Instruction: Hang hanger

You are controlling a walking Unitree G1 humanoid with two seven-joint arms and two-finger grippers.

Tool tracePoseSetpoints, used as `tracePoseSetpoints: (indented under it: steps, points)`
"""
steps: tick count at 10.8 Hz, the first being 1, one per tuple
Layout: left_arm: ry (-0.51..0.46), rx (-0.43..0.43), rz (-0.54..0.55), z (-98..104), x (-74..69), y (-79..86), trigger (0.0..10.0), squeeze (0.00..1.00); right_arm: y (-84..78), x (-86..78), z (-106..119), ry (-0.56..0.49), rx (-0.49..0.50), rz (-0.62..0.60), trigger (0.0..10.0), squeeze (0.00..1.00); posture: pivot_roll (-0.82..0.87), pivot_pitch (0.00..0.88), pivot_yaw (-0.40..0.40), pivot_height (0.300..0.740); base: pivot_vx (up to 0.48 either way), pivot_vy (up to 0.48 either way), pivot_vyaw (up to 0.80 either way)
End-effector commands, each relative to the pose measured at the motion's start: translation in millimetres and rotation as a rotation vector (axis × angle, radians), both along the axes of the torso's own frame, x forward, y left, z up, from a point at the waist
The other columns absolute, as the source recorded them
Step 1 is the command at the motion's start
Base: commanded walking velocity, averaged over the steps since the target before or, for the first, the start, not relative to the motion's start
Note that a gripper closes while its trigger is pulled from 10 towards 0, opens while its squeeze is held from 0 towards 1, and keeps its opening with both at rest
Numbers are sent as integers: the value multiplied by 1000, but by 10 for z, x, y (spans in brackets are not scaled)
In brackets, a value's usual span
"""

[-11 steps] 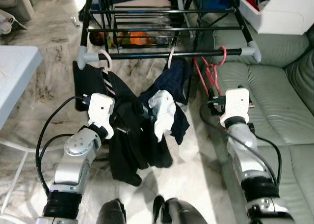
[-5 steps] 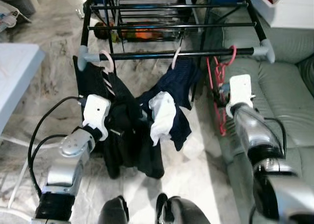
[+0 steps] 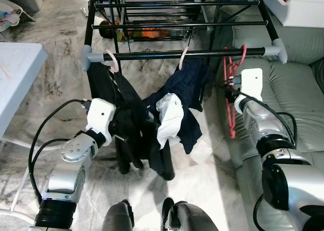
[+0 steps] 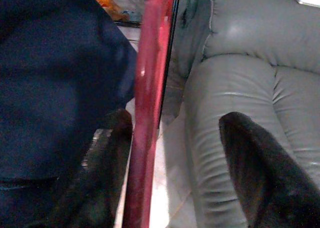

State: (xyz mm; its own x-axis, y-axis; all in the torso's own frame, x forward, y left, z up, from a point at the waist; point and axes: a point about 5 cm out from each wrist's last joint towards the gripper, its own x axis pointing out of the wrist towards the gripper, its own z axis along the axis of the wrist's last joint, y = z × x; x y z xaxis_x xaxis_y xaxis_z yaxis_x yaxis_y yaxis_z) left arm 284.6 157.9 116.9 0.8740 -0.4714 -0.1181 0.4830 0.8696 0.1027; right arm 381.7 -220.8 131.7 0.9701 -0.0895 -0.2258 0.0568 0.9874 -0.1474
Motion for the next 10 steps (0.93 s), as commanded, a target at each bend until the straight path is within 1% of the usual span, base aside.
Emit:
tracePoseSetpoints:
  steps: [1,2,3,4,5,6,7,10]
  points:
    - [-15,16,-12,39,-7,-3,10000,0,-76,-8,-3,22,11,-20,157,0,6,186,-28,740,0,0,0]
    - [-13,18,-15,38,-3,-6,10000,0,-123,-16,-8,30,14,-25,2549,0,4,182,-30,740,0,0,0]
    - [-11,24,-21,36,-3,-8,10000,0,-187,-40,-37,54,17,-26,9490,0,4,182,-30,740,0,0,0]
    - [-8,29,-33,28,-2,-25,10000,0,-184,-60,-88,82,19,-8,10000,0,-1,176,-29,740,0,0,0]
    - [-7,31,-36,24,-4,-35,10000,0,-173,-70,-113,91,23,5,10000,0,-1,176,-29,740,0,0,0]
    - [-5,34,-40,17,-2,-38,10000,0,-165,-84,-150,107,30,20,4000,0,-2,170,-26,740,0,0,0]
    - [-4,39,-44,17,-3,-36,10000,0,-173,-90,-161,118,33,32,0,0,-2,170,-26,740,0,0,0]
    - [2,48,-48,1,-14,-32,10000,0,-239,-82,-98,132,17,76,0,0,-3,173,-30,740,0,0,0]
